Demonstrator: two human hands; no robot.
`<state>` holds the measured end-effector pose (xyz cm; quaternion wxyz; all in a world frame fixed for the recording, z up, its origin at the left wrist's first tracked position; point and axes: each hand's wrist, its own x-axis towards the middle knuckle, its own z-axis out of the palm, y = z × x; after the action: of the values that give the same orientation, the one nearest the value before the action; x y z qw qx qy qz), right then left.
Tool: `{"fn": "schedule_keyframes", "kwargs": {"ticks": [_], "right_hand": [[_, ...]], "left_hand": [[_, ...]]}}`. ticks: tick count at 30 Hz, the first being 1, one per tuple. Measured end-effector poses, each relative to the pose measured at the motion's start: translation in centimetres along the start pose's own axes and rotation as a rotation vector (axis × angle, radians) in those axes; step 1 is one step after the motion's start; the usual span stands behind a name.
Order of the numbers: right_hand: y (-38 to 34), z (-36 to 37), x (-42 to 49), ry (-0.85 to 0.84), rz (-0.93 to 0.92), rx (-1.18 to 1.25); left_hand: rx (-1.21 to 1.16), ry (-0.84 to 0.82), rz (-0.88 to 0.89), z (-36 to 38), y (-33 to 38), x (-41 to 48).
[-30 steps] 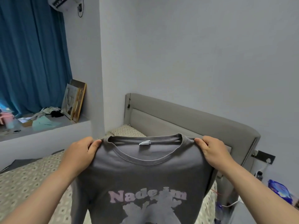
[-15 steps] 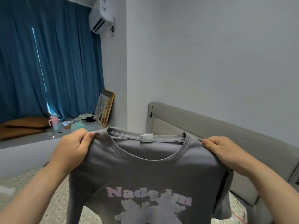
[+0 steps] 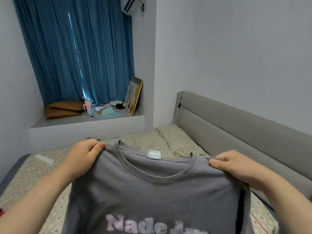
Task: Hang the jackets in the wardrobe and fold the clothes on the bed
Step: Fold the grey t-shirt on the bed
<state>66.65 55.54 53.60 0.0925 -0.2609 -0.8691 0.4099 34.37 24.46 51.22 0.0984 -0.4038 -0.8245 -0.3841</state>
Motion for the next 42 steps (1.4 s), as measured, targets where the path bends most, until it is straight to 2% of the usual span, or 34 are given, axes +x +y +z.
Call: {"fn": "schedule_keyframes", "kwargs": {"ticks": [4,8,12,15,18,24,28,30,32,35,38,42], "right_hand": [[6.5,4.1,5.6,-0.054,0.157,0.045],[14.1,9.9,12.3,-0.085,0.266,-0.031],[21.9,16.0,18.0,-0.026,0.411,-0.004],[28.0,20.5,21.9,0.019,0.515,0.028],[34.3,24.9,25.8,0.04,0.533,0.0],[46.9,34.3,35.4,0.018,0.4,-0.09],[53.5,38.7,41.7,0.035,0.288,-0.199],[56.1,40.2,44.4,0.005,0.243,-0.294],[58.0,41.1,46.7,-0.001,0.204,-0.379],[59.5,41.6,50.4,0.089,0.124,-0.48],[59.9,40.8,55.8,0.171,0.024,-0.523],[60.5,40.9,62.3,0.149,0.003,-0.644]], "left_hand": [[-0.042,-0.186,-0.158,8.0,-5.7,-0.1],[-0.098,-0.321,-0.338,17.4,-12.5,-0.6],[-0.07,-0.371,-0.523,27.5,-18.8,-2.5],[-0.059,-0.36,-0.572,34.2,-22.3,-4.1],[-0.031,-0.316,-0.601,40.6,-26.3,-5.8],[0.144,-0.124,-0.593,52.0,-35.4,-7.4],[0.284,-0.126,-0.596,58.3,-40.8,-5.1],[0.361,-0.187,-0.559,61.0,-43.6,-3.5],[0.415,-0.266,-0.492,63.4,-46.0,-1.7],[0.528,-0.358,-0.403,66.1,-49.6,1.3],[0.584,-0.334,-0.283,67.8,-52.6,5.9],[0.621,-0.294,-0.281,69.9,-55.5,10.4]]}}
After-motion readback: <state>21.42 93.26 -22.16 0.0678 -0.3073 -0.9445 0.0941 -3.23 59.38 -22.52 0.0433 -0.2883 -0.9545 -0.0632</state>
